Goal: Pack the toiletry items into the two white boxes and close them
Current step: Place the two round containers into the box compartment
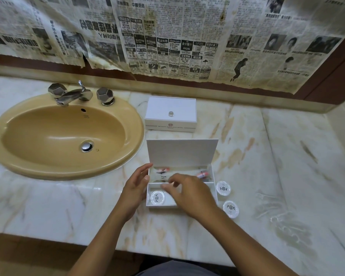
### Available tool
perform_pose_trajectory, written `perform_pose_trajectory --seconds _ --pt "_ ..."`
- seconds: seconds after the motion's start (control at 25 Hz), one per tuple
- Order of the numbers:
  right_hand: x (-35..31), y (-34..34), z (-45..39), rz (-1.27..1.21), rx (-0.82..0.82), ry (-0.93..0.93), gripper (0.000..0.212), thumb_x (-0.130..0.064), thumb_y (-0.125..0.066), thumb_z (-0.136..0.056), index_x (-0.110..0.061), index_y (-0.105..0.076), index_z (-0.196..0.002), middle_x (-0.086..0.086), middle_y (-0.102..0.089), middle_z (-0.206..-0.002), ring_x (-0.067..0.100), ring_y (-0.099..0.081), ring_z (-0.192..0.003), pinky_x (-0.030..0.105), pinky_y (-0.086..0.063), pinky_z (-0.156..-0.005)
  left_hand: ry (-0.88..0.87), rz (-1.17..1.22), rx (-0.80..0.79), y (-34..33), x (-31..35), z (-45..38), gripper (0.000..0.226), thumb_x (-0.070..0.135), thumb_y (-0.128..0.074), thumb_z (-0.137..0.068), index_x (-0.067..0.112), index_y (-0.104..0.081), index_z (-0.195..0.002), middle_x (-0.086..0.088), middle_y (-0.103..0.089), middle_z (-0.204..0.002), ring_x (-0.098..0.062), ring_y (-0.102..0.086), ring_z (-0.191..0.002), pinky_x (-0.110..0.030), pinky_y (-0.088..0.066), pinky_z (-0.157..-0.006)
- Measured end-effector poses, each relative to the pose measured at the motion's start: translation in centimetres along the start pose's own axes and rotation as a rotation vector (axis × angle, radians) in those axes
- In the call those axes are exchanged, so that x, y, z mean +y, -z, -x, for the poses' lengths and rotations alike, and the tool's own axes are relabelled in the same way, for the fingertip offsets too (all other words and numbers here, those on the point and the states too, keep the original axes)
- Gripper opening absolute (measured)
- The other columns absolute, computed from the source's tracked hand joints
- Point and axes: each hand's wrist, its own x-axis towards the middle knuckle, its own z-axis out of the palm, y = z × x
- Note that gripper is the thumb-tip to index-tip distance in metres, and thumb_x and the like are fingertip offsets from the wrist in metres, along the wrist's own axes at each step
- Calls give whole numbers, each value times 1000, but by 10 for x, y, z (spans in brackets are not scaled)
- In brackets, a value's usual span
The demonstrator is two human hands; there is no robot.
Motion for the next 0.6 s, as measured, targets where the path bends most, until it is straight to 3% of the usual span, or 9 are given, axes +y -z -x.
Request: perform_pose_trajectory --seconds 0.12,0.2,0.32,0.48,0.6 --pt "38 28 10 -166 239 -86 32 -54 -59 -84 -27 -67 -101 -11 -65 -91 5 -54 -77 22 -42 -71 24 -8 8 1 0 0 33 26 -49 -106 49 -61 -126 7 -62 -137 -20 -60 -127 -47 -57 -96" --pt "68 38 14 -167 326 -156 31 -50 -58 -86 -26 -66 -104 -10 -61 -95 5 -52 -77 21 -40 -70 26 -20 11 1 1 0 33 27 -49 -105 49 -61 -127 9 -62 -137 -18 -59 -128 -43 -58 -93" --pt "103 36 15 -94 318 -279 32 -44 -55 -90 -24 -61 -115 -5 -56 -106 13 -56 -91 24 -42 -74 23 -18 16 0 2 1 32 27 -49 -105 48 -61 -127 6 -65 -133 -17 -64 -121 -33 -59 -82" --pt "125 21 14 -13 230 -324 32 -34 -58 -89 -22 -60 -118 4 -57 -115 22 -53 -106 32 -44 -86 29 -40 20 1 2 -1 29 32 -52 -104 51 -62 -124 1 -62 -137 -23 -60 -126 -51 -56 -95" --pt "130 15 15 21 166 -343 38 -35 -62 -85 -23 -57 -121 3 -56 -116 21 -51 -108 32 -44 -87 36 -40 26 -1 2 -1 30 30 -50 -105 51 -62 -123 3 -63 -135 -22 -63 -123 -52 -56 -95"
